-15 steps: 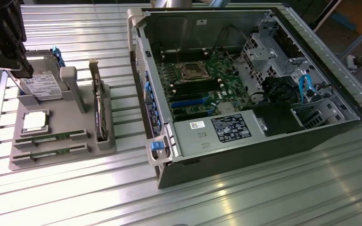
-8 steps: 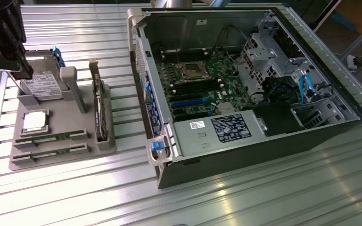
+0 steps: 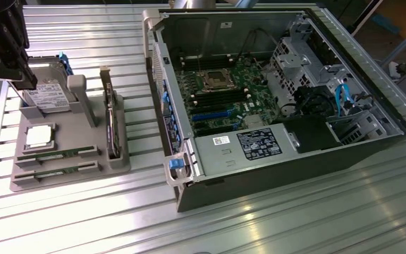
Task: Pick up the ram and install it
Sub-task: 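Pick up the ram and move it above insertion slot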
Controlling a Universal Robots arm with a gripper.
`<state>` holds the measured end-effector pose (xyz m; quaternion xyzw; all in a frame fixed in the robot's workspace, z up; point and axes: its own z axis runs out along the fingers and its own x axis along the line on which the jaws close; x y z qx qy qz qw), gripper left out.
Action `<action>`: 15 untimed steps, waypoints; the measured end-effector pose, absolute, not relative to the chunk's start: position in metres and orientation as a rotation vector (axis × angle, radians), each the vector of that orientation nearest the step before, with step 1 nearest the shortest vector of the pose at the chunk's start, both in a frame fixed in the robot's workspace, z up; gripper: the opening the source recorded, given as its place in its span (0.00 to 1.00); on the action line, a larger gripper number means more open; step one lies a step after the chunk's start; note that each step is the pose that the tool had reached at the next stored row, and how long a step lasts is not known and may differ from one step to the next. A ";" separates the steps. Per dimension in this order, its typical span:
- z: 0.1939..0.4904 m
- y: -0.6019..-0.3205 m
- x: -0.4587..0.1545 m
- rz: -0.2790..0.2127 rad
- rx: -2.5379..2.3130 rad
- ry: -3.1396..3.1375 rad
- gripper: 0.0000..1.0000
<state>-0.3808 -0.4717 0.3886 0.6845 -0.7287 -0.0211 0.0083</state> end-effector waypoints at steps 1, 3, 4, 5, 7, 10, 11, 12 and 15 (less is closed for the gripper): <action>0.389 -0.472 -0.381 -0.066 2.141 -2.275 0.11; 0.389 -0.472 -0.381 -0.066 2.145 -2.271 0.11; 0.389 -0.472 -0.381 -0.066 2.147 -2.270 0.11; 0.389 -0.472 -0.381 -0.066 2.148 -2.268 0.11; 0.389 -0.472 -0.381 -0.066 2.150 -2.266 0.11; 0.389 -0.472 -0.381 -0.066 2.150 -2.266 0.11; 0.389 -0.473 -0.381 -0.066 2.150 -2.266 0.11; 0.389 -0.473 -0.381 -0.066 2.150 -2.266 0.11; 0.389 -0.476 -0.381 -0.066 2.150 -2.266 0.11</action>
